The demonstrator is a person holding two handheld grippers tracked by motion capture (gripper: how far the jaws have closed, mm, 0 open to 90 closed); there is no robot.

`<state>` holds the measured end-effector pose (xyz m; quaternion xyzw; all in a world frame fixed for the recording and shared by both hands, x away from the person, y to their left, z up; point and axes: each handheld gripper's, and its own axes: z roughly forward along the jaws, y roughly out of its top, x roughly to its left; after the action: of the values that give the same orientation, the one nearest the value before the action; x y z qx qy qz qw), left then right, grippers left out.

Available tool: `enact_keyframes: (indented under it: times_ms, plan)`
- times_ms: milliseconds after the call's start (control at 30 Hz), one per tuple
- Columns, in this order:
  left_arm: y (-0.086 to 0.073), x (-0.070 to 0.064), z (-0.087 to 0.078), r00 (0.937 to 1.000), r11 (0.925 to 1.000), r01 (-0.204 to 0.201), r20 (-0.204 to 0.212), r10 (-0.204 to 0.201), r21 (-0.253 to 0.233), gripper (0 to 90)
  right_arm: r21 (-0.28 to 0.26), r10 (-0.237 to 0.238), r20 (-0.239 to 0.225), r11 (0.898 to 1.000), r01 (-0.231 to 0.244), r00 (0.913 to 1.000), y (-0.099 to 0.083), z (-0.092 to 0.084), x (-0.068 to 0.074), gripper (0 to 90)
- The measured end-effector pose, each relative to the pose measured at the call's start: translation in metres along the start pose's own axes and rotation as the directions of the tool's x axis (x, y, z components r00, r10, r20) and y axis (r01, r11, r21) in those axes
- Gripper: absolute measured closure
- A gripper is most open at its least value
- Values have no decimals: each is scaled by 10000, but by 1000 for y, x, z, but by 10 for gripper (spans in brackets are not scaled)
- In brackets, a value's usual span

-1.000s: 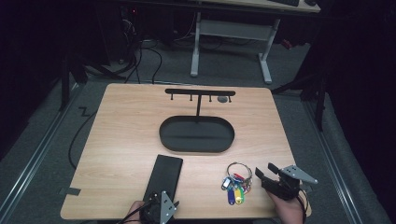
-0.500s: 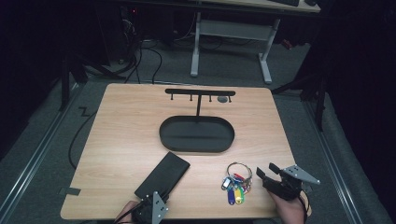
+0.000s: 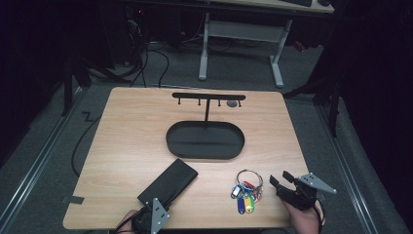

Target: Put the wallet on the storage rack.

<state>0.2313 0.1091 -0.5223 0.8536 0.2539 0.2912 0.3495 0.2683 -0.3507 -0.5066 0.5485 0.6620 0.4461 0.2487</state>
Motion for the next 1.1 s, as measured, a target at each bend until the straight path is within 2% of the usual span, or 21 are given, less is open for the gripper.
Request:
enact_keyframes:
  times_ms: [167, 400, 467, 600, 767, 967, 1033, 1100]
  plan:
    - [1, 8, -6, 9994, 9990, 340, 117, -336, -299, 822, -133, 167, 91, 9998, -165, 9998, -3, -8, -2, 382]
    - [3, 21, -16, 9947, 9921, 963, 447, -929, -809, 832, -48, 32, 193, 10000, -31, 9998, -3, -3, -4, 383]
    - [2, 26, -19, 9912, 9870, 1256, 551, -1206, -999, 833, -18, 85, 208, 10000, -84, 9997, -4, -4, -3, 384]
    - [2, 33, -25, 9803, 9731, 1904, 786, -1813, -1297, 835, -40, 71, 226, 10000, -70, 9997, -4, -5, -4, 384]
    - [3, 37, -32, 9743, 9619, 2191, 900, -2066, -1634, 838, -72, 30, 196, 10000, -28, 9998, -2, -3, -3, 385]
    - [0, 44, -39, 9598, 9404, 2749, 1150, -2561, -2002, 839, -109, -7, 104, 9999, 8, 9999, -1, -1, -2, 385]
    - [-1, 46, -41, 9585, 9353, 2803, 1163, -2603, -2160, 839, -94, 22, 97, 10000, -21, 10000, -1, -1, -2, 386]
    - [-1, 47, -42, 9538, 9284, 2958, 1237, -2739, -2248, 839, -98, 1, 68, 10000, 0, 10000, -1, 0, -2, 386]
